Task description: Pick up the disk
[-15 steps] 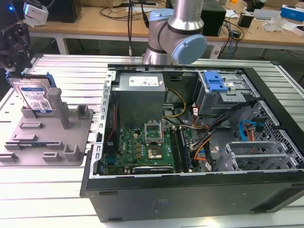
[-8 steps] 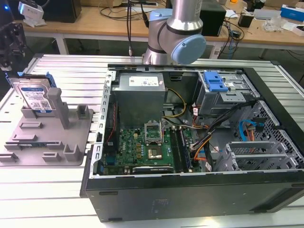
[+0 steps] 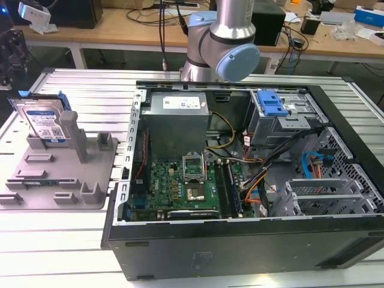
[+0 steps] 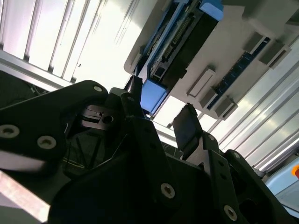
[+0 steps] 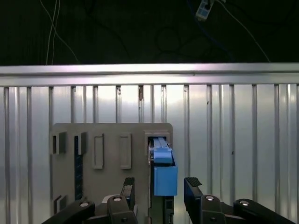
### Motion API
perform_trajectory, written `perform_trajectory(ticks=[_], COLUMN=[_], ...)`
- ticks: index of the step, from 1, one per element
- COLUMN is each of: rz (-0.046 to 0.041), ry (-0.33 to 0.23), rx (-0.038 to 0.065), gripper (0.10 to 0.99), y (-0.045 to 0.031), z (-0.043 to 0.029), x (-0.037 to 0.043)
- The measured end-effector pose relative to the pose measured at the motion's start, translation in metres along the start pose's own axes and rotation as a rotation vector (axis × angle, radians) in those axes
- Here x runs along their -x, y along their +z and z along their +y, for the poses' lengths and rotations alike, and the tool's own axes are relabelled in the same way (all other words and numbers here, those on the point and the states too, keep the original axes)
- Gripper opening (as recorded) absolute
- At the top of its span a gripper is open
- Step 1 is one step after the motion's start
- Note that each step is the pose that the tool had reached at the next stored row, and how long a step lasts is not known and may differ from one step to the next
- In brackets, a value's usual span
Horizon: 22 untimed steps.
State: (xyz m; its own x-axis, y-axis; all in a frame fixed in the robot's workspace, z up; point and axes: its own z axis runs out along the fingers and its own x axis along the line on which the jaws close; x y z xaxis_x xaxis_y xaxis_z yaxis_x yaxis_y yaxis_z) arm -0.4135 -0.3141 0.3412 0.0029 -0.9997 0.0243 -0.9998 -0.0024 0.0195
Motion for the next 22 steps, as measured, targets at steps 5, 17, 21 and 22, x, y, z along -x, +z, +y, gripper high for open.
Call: perform_trajectory(ticks=[5, 17, 21, 22], rz=[0.0001, 0.0002, 0.0001, 0.0002], ry=[-0.011, -0.011, -0.011, -0.011], rx=[-0.002, -0.004, -0.004, -0.004], gripper=[0.541, 0.541, 0.541, 0.541], y=[0.0034, 0.0163, 0.0204, 0.0211], z=[0.0, 0.0029, 0.0045, 0.0045], x=[0.0001, 0.0048, 0.0051, 0.0051])
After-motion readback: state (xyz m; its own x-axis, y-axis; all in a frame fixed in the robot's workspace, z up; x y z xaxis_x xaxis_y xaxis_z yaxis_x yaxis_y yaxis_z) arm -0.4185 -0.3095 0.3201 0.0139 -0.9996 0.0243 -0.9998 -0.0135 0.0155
